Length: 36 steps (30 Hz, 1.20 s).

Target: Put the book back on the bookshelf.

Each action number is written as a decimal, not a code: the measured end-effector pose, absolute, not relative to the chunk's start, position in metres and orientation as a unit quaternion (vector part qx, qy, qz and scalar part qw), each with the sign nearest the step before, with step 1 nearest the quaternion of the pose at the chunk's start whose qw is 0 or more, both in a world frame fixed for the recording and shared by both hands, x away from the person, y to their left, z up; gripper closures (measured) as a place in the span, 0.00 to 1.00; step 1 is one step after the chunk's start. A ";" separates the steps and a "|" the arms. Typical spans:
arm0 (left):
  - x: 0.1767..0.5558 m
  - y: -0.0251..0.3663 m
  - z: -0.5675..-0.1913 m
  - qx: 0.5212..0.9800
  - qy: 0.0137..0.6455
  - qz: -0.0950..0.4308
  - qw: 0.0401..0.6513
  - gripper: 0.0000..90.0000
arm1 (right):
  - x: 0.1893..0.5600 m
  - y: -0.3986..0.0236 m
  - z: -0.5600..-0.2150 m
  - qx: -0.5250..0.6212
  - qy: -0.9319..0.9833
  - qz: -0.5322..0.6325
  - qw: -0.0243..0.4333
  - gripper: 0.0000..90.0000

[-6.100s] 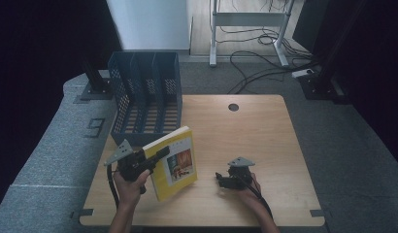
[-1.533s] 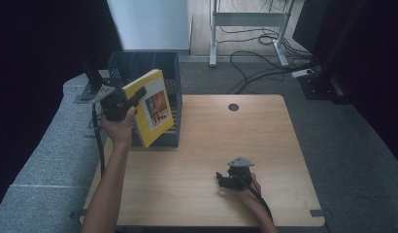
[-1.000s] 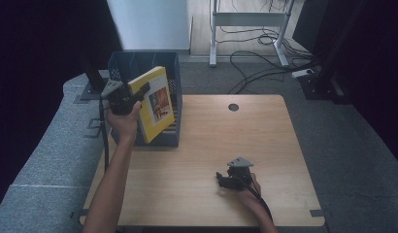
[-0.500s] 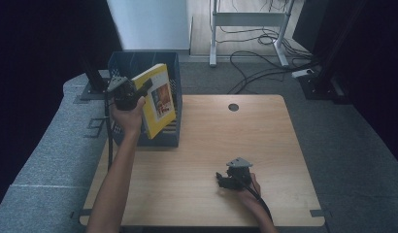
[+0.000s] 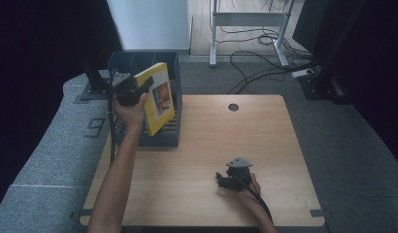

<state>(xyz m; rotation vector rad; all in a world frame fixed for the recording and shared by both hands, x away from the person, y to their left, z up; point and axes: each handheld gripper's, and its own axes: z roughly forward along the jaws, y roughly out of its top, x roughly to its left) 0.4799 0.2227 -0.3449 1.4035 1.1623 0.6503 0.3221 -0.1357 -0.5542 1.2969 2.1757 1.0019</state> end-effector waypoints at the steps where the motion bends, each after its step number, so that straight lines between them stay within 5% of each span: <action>1: 0.482 0.221 -0.345 0.599 0.494 0.280 0.565 0.83 | 0.322 -0.136 -0.554 0.466 0.781 0.360 0.207 0.26; 36: 0.534 0.191 -0.386 0.606 0.520 0.289 0.528 0.83 | 0.320 -0.136 -0.554 0.466 0.781 0.360 0.206 0.26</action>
